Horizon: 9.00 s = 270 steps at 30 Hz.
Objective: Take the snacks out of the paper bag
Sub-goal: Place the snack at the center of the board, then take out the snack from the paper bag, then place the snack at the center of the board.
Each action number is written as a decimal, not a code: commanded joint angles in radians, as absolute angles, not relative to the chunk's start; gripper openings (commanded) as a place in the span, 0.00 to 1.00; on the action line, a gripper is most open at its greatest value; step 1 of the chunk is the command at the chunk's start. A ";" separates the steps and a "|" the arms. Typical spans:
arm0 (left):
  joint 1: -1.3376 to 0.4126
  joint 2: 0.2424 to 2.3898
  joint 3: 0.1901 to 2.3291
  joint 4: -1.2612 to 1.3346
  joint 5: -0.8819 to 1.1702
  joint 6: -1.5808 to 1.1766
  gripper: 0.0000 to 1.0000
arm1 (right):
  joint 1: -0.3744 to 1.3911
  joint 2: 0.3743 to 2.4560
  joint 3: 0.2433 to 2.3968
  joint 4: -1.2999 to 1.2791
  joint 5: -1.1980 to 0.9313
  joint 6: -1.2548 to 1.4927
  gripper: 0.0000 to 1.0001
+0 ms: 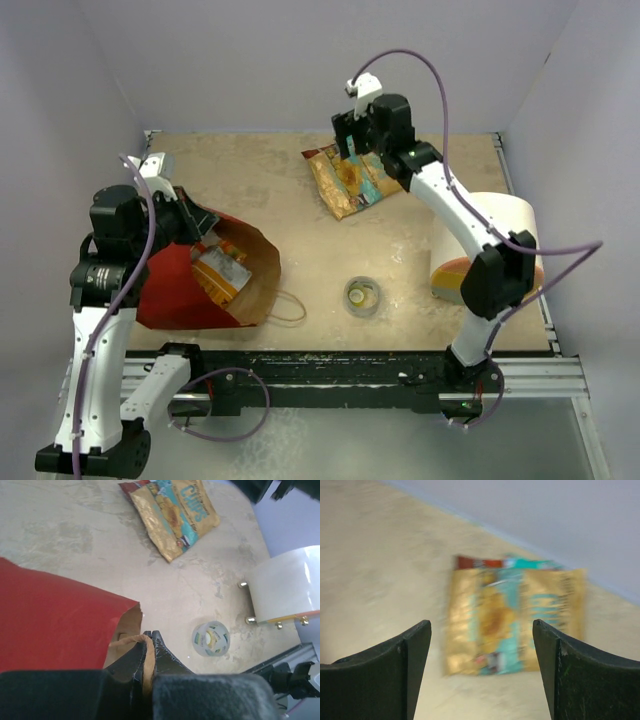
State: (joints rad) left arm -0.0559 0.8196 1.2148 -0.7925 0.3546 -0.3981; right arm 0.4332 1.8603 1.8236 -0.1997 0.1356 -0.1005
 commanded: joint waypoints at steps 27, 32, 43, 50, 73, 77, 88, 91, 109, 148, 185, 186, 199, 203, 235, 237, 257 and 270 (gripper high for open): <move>-0.184 0.639 1.018 -0.891 0.520 -0.430 0.00 | 1.153 1.775 0.999 0.699 -0.132 0.333 0.52; -0.286 0.629 1.068 -0.980 0.336 -0.452 0.00 | 1.264 1.825 1.033 0.749 -0.059 0.328 0.45; -0.289 0.411 0.936 -0.879 0.161 -0.670 0.00 | 1.336 1.750 0.866 0.902 0.187 0.243 0.52; -0.289 0.409 0.964 -0.813 0.168 -0.608 0.00 | 1.307 1.809 0.905 0.907 0.357 0.209 0.57; -0.239 0.419 0.930 -0.741 0.214 -0.491 0.00 | 1.258 1.987 0.922 0.991 0.367 0.899 0.81; -0.238 0.425 0.930 -0.744 0.227 -0.483 0.00 | 1.257 2.001 0.906 0.977 0.371 1.042 0.80; -0.237 0.390 0.926 -0.738 0.265 -0.470 0.00 | 1.255 2.064 0.952 0.925 0.372 1.404 0.76; -0.236 0.364 0.919 -0.729 0.275 -0.468 0.00 | 1.256 2.110 0.973 0.946 0.365 1.469 0.75; -0.234 0.323 0.918 -0.732 0.268 -0.469 0.00 | 1.221 2.176 1.182 0.899 0.411 1.455 0.40; -0.143 0.335 0.936 -0.778 0.149 -0.509 0.00 | 1.213 1.609 0.880 0.911 0.175 0.670 0.00; -0.129 0.357 0.939 -0.792 0.120 -0.518 0.00 | 1.188 0.886 1.167 -0.283 0.306 0.009 0.00; -0.129 0.367 0.940 -0.794 0.115 -0.521 0.00 | 1.188 0.870 1.186 -0.287 0.296 0.001 0.00; -0.123 0.393 0.942 -0.798 0.112 -0.523 0.00 | 1.158 0.935 1.236 0.020 0.981 -0.390 0.00; -0.121 0.390 0.942 -0.799 0.112 -0.523 0.00 | 0.981 1.074 1.283 0.083 0.931 -0.467 0.00; -0.121 0.376 0.946 -0.804 0.110 -0.523 0.00 | 0.584 2.215 2.094 -0.122 0.977 -0.832 0.00; -0.121 0.376 0.946 -0.803 0.109 -0.523 0.00 | 0.594 2.243 2.136 -0.182 0.923 -0.783 0.00; -0.114 0.385 0.945 -0.805 0.104 -0.525 0.00 | 0.643 2.446 2.368 -0.402 0.574 -0.478 0.25; -0.112 0.382 0.943 -0.806 0.095 -0.530 0.00 | 0.631 2.314 2.398 -0.497 0.202 -0.113 0.85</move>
